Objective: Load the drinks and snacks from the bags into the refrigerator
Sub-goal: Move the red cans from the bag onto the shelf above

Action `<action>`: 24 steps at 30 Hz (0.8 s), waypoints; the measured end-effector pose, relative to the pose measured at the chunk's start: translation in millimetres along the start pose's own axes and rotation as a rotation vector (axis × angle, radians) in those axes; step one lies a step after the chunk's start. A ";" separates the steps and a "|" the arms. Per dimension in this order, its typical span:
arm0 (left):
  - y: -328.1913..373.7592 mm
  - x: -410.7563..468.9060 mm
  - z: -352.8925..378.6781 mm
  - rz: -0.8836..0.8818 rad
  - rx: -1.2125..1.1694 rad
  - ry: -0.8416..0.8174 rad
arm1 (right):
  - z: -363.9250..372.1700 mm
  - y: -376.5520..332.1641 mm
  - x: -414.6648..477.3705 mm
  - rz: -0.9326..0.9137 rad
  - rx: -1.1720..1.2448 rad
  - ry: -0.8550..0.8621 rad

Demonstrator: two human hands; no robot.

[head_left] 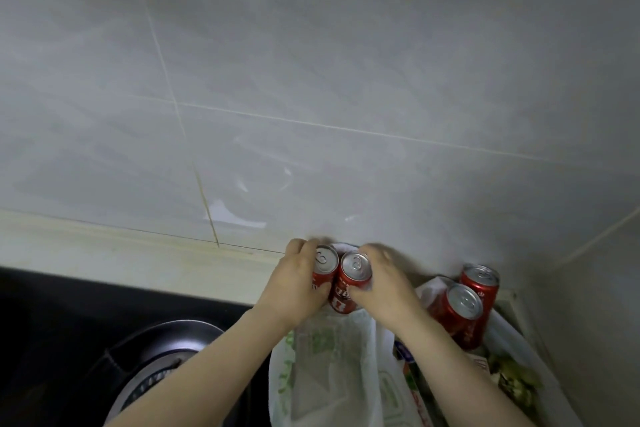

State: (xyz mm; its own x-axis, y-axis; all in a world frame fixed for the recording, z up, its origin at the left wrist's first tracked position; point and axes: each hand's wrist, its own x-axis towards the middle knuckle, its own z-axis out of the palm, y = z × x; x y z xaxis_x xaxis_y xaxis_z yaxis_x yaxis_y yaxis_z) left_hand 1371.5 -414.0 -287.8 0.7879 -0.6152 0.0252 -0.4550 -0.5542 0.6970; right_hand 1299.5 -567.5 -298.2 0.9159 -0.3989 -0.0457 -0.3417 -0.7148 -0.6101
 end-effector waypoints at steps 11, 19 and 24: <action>-22.9 21.6 18.7 -0.036 -0.088 -0.033 | 14.0 15.9 8.6 0.029 0.063 -0.037; -25.7 18.7 13.4 -0.035 -0.111 -0.007 | 11.1 20.3 0.7 0.045 0.120 -0.024; -20.6 -2.4 -0.5 -0.059 -0.194 0.028 | -0.4 8.5 -25.9 0.044 0.176 0.050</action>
State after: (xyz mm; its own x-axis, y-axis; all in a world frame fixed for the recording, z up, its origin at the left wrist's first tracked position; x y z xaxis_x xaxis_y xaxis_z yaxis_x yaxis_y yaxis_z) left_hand 1379.2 -400.8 -301.8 0.8234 -0.5675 -0.0020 -0.3209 -0.4686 0.8230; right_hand 1272.7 -563.5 -301.9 0.8878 -0.4586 -0.0387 -0.3350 -0.5862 -0.7377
